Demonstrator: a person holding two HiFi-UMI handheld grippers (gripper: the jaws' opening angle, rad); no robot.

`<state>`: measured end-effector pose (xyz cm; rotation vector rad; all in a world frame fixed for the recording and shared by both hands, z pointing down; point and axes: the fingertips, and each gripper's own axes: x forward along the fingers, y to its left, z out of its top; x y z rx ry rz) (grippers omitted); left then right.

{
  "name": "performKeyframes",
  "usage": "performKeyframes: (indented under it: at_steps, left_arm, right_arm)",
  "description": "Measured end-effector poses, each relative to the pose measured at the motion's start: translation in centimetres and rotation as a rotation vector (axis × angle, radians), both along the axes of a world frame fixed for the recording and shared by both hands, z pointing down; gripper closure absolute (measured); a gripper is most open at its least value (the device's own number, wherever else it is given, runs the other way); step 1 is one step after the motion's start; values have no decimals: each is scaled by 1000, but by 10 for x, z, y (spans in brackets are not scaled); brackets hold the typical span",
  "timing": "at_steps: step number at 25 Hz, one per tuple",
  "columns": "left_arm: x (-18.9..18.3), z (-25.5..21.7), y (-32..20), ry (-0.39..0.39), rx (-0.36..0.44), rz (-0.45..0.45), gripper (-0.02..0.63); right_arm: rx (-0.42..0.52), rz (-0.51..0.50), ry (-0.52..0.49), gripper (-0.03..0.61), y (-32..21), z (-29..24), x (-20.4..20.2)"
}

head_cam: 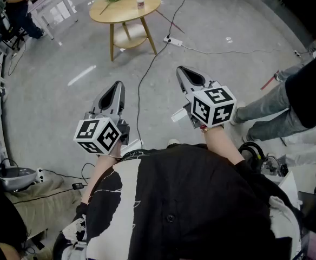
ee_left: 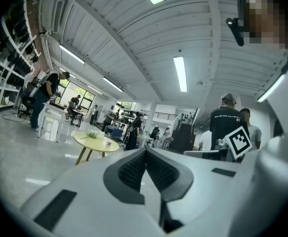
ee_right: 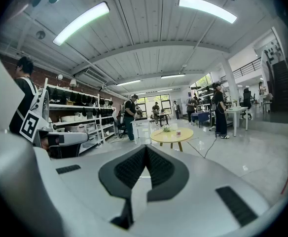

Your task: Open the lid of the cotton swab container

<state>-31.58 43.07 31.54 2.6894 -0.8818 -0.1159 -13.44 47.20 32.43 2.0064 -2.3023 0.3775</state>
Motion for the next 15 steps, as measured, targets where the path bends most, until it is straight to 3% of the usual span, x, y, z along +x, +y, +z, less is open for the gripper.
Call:
performKeyframes:
  at_steps: [15]
  left_arm:
    - [12, 12, -27, 31, -38, -3, 603]
  right_arm:
    - [4, -27, 43, 574, -30, 6, 2]
